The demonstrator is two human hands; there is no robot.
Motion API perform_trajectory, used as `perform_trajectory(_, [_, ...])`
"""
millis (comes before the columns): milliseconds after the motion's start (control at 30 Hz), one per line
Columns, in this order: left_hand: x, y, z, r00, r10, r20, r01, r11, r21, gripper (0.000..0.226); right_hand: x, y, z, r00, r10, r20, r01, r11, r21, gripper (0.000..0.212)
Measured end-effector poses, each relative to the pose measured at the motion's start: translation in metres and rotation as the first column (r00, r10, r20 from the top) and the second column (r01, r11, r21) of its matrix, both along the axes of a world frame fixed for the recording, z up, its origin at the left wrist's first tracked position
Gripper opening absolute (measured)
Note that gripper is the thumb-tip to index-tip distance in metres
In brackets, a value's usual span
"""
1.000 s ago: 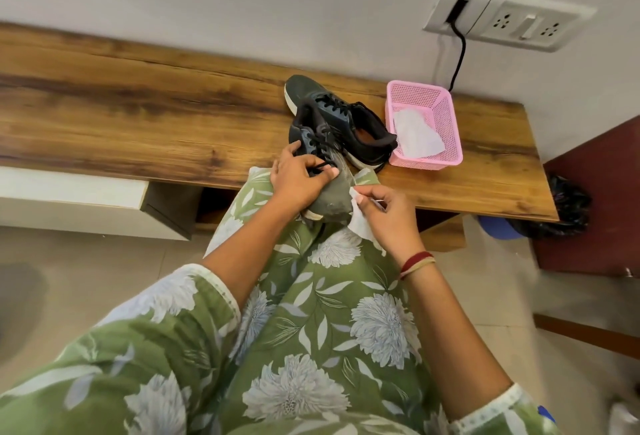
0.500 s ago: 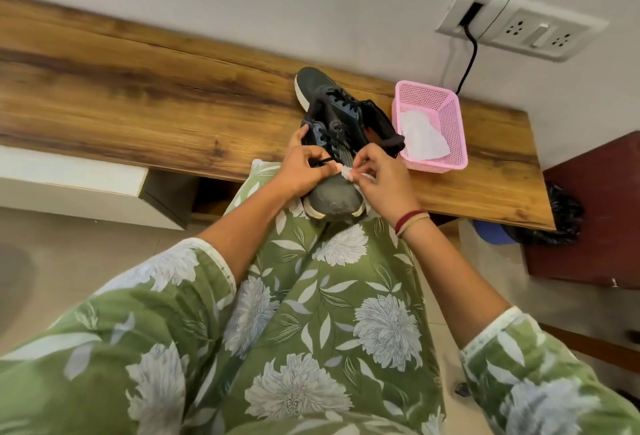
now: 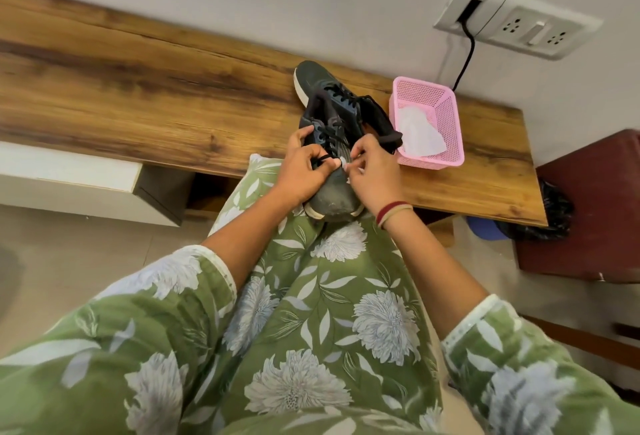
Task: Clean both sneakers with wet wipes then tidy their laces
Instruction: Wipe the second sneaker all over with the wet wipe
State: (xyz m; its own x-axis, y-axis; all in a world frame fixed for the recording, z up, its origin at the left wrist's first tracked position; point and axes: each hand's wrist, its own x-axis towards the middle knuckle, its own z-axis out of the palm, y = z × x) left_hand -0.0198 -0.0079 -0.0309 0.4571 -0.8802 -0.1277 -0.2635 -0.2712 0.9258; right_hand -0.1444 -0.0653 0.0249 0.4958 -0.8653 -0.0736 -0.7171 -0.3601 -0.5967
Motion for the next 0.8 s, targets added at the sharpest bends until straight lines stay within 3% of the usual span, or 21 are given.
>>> perform_trajectory(100, [-0.001, -0.001, -0.002, 1.0, 0.003, 0.024, -0.003, 1.0, -0.027, 0.018, -0.009, 0.017, -0.003, 0.997, 0.071, 0.025, -0.071, 0.997, 0.006, 0.024])
perform_trajectory(167, [-0.002, -0.001, -0.002, 1.0, -0.006, 0.02, 0.006, 0.999, -0.038, 0.019, -0.013, 0.021, 0.003, 0.986, 0.165, -0.036, -0.164, 0.986, 0.026, 0.026])
perform_trajectory(233, [-0.004, -0.001, 0.0, 1.0, -0.002, 0.0, 0.002, 0.999, -0.045, 0.02, -0.015, 0.012, 0.022, 0.963, 0.27, -0.018, -0.253, 0.92, 0.299, 0.025])
perform_trajectory(300, [-0.002, -0.001, 0.003, 1.0, 0.004, -0.024, -0.006, 0.999, -0.047, 0.021, -0.014, 0.0, 0.043, 0.952, 0.25, 0.177, -0.307, 0.757, 0.577, 0.022])
perform_trajectory(333, [-0.001, -0.001, 0.004, 1.0, 0.007, -0.026, -0.008, 0.999, -0.043, 0.022, -0.013, -0.007, 0.049, 0.957, 0.176, 0.232, -0.281, 0.769, 0.575, 0.021])
perform_trajectory(400, [0.001, 0.0, 0.004, 1.0, 0.006, -0.009, -0.007, 0.999, -0.041, 0.024, -0.012, -0.018, 0.044, 0.979, 0.031, 0.199, -0.097, 0.938, 0.332, 0.019])
perform_trajectory(433, [0.002, 0.0, 0.004, 1.0, 0.004, -0.003, -0.005, 0.999, -0.038, 0.024, -0.011, -0.019, 0.038, 0.991, -0.009, 0.134, -0.02, 0.976, 0.217, 0.017])
perform_trajectory(567, [0.003, -0.001, 0.003, 1.0, 0.015, 0.014, -0.014, 1.0, -0.026, 0.024, -0.009, 0.001, 0.017, 0.994, 0.053, -0.095, -0.029, 0.972, 0.235, 0.008])
perform_trajectory(667, [0.002, 0.0, 0.002, 0.999, 0.022, 0.035, -0.021, 0.999, -0.03, 0.027, -0.009, 0.019, 0.018, 0.976, 0.084, -0.2, -0.052, 0.985, 0.162, 0.018])
perform_trajectory(800, [-0.004, 0.0, 0.002, 0.999, 0.04, 0.036, -0.038, 0.997, -0.065, 0.029, -0.014, 0.043, 0.027, 0.977, 0.071, -0.201, -0.039, 0.986, 0.159, 0.02])
